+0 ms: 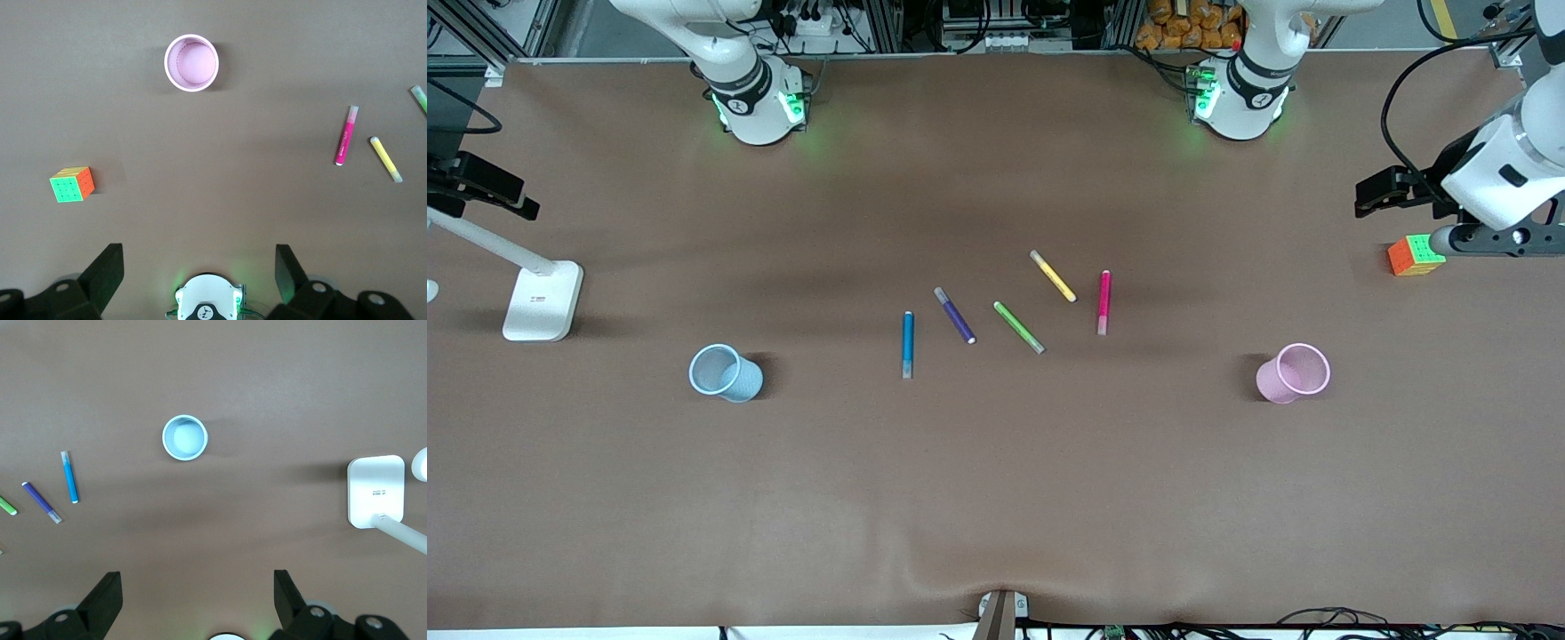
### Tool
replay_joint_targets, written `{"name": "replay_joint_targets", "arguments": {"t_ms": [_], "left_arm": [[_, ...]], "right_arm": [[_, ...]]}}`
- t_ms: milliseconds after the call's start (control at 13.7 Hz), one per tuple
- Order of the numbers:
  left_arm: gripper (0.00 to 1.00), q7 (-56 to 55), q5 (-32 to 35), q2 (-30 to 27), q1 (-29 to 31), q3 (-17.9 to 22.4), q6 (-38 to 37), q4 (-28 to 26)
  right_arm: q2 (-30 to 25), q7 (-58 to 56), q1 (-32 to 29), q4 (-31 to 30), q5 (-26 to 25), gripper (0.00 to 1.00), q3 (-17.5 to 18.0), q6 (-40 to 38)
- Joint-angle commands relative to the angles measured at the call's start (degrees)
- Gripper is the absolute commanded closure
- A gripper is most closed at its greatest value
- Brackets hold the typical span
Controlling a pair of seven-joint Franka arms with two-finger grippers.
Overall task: Place pink and blue markers in matching cups
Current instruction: 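Move the left gripper toward the pink marker while the right gripper starts reaching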
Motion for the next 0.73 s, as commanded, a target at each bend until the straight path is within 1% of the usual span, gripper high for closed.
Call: {"name": "replay_joint_targets", "arguments": {"t_ms": [0, 439, 659], "left_arm": [[0.00, -0.3, 0.0, 1.6, -0.2, -0.4, -0.7, 1.9], [0.00, -0.3, 0.5, 3.5, -1.7, -0.4, -0.6, 2.0], [0.00, -0.3, 0.3, 5.9, -2.1, -1.0, -0.6, 2.0]], "right_arm": [[0.6, 0.5, -0.6, 1.2, 1.0, 0.00, 0.3, -0.5], [1.2, 0.3, 0.0, 1.3, 1.0, 0.00, 0.4, 0.1], [1.6, 0.3, 0.0, 1.2, 1.3, 0.00, 0.4, 3.1]]}}
